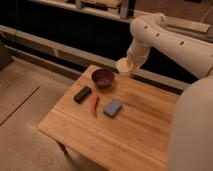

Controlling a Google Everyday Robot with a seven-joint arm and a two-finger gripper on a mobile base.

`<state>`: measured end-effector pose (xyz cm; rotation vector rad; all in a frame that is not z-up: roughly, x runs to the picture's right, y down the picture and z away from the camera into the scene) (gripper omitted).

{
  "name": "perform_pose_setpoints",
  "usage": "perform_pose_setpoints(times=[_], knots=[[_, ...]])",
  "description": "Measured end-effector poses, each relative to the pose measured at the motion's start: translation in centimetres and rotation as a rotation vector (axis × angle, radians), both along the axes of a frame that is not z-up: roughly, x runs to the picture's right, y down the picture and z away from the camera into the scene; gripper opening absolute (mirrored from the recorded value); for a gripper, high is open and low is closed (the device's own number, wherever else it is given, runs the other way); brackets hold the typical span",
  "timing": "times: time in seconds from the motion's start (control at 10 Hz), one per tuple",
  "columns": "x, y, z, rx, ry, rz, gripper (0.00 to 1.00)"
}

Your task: Pick up the ceramic cup

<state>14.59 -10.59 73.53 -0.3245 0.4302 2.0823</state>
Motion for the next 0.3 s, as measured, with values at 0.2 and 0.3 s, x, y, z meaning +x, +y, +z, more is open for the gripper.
perform_pose_setpoints(times=[0.2,0.3], knots=[[-0.09,0.04,0.05,-0.001,-0.002,0.0,0.0],[-0.04,0.07,0.1,-0.002,0.0,0.0,0.0]])
